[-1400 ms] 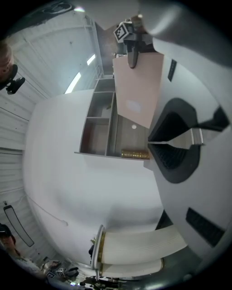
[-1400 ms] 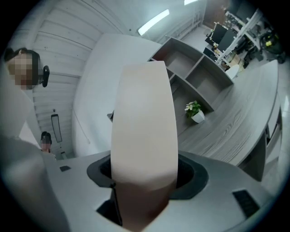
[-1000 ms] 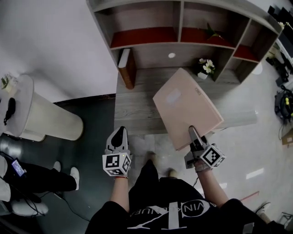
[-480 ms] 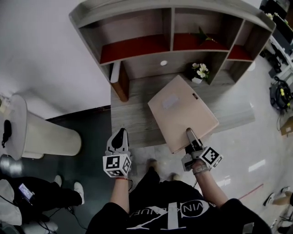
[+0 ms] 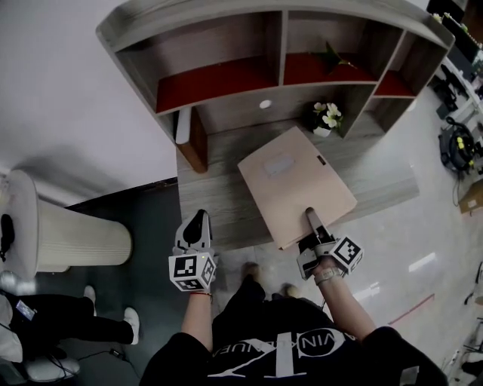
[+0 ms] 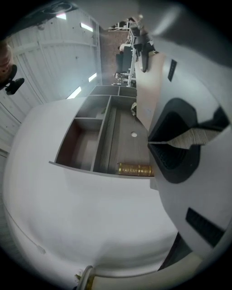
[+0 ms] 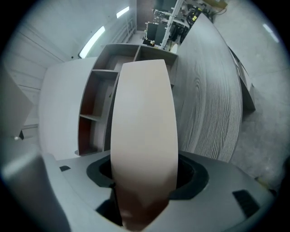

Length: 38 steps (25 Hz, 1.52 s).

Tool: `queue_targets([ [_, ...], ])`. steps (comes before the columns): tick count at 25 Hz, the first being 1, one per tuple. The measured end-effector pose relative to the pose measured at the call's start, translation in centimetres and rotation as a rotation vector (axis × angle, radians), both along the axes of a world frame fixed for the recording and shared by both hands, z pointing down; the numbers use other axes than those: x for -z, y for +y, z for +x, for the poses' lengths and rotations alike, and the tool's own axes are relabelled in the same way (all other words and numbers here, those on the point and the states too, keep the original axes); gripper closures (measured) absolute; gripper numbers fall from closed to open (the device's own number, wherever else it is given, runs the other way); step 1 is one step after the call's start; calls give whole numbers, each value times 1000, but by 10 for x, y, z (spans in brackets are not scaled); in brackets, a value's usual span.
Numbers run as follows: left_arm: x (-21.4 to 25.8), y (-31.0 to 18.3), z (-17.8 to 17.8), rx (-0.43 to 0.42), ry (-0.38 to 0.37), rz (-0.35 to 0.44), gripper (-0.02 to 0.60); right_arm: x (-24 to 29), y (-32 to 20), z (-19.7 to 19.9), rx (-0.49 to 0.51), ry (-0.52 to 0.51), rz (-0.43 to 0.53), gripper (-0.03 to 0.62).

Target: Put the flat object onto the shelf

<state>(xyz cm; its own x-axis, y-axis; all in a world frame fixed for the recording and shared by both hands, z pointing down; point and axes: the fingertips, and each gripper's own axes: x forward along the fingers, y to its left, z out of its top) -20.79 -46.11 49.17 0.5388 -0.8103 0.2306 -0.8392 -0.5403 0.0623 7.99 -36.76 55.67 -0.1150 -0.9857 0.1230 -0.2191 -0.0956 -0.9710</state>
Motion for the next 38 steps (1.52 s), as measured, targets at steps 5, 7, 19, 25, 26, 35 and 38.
queue_targets([
  [5,-8,-5,-1,-3,2,-18,562,-10,-6,1,-20,-72,-15,293],
  [7,-9,-6,-3,1,5,-21,562,-12,-8,1,-28,-97,-25,293],
  [19,-15,0,-11,32,20,-39,563,-22,-29,-1,-108,-277,-104,289],
  [25,-18,9,-16,50,19,-49,562,-26,-36,-2,-116,-282,-118,283],
  [26,-18,11,-17,53,20,-50,563,-29,-36,0,-119,-275,-126,281],
  [35,-18,24,-20,73,23,-50,563,-39,-28,21,-169,-203,-215,261],
  [38,-16,29,-22,81,24,-50,563,-39,-25,27,-181,-171,-252,252],
])
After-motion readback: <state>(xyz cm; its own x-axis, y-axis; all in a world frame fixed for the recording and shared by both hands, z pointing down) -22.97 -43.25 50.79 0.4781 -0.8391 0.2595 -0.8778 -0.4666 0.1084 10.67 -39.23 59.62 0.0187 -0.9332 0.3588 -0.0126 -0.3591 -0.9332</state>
